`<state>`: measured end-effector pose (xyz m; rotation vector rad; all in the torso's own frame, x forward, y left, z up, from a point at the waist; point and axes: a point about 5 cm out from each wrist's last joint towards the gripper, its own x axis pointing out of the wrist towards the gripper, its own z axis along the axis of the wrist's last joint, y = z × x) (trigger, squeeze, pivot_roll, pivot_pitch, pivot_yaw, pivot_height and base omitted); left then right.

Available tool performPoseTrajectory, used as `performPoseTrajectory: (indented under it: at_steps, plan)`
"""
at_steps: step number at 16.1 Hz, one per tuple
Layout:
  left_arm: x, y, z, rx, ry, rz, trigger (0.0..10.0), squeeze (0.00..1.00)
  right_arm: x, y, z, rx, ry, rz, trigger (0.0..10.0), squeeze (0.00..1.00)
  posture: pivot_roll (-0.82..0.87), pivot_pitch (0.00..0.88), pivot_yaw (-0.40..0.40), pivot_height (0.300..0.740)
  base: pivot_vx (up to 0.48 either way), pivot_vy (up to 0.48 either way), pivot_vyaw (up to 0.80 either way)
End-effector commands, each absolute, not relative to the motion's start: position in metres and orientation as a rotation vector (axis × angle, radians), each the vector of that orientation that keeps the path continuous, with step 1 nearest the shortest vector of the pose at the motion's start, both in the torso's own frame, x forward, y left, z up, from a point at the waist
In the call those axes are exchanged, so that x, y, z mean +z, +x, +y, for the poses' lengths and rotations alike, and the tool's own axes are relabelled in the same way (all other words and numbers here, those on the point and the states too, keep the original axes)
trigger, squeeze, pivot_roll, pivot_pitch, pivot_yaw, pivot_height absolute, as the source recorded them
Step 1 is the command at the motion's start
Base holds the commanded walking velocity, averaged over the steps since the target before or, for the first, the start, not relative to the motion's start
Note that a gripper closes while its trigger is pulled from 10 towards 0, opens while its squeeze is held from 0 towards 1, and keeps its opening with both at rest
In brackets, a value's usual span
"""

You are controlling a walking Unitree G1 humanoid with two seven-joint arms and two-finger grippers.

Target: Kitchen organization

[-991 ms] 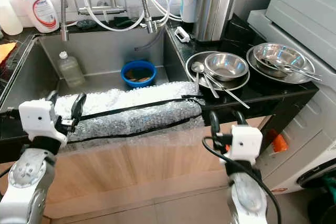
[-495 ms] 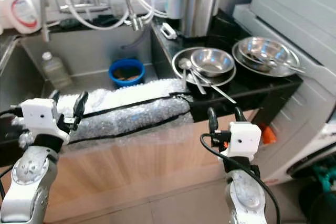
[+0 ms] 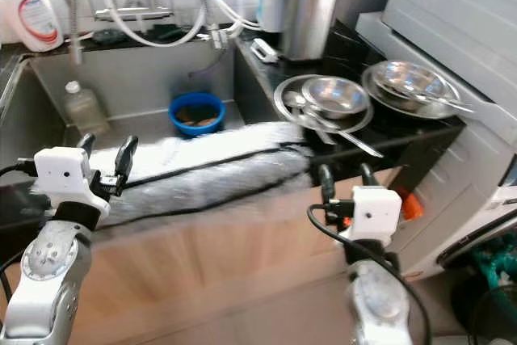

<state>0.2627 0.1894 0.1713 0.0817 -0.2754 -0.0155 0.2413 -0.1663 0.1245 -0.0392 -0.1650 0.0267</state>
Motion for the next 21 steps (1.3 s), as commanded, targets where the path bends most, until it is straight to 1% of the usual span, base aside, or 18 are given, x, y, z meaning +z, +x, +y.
performPoseTrajectory:
  at_steps: [1, 3, 4, 10, 16, 21]
  plan:
    - [0.177, 0.263, 0.187, -0.018, 0.088, -0.295, 10.0, 0.0, 0.127, 0.241, -0.168, 0.022, -0.042, -0.17, 10.0, 0.0, 0.02, 0.024, -0.004, 0.74, 0.0, 0.281, 0.0]
    - [0.178, 0.264, 0.187, -0.025, 0.099, -0.303, 10.0, 0.0, 0.126, 0.242, -0.167, 0.027, -0.032, -0.169, 10.0, 0.0, 0.02, 0.017, -0.002, 0.74, 0.0, 0.48, -0.8]
    - [0.179, 0.264, 0.186, -0.026, 0.104, -0.31, 10.0, 0.0, 0.128, 0.242, -0.166, 0.034, -0.06, -0.193, 10.0, 0.0, 0.03, 0.015, -0.002, 0.74, 0.0, 0.0, 0.0]
    - [0.193, 0.262, 0.178, -0.065, 0.124, -0.36, 10.0, 0.0, 0.128, 0.242, -0.163, 0.037, -0.043, -0.194, 10.0, 0.0, 0.03, 0.007, 0.003, 0.74, 0.0, 0.0, 0.0]
    - [0.183, 0.258, 0.175, -0.06, 0.106, -0.325, 10.0, 0.0, 0.127, 0.242, -0.164, 0.036, -0.048, -0.192, 10.0, 0.0, 0.02, 0.024, 0.001, 0.74, 0.0, 0.0, 0.0]
    - [0.172, 0.248, 0.181, -0.017, 0.12, -0.296, 10.0, 0.0, 0.135, 0.242, -0.162, 0.06, -0.089, -0.225, 10.0, 0.0, 0.02, 0.031, -0.004, 0.74, 0.0, 0.0, 0.0]
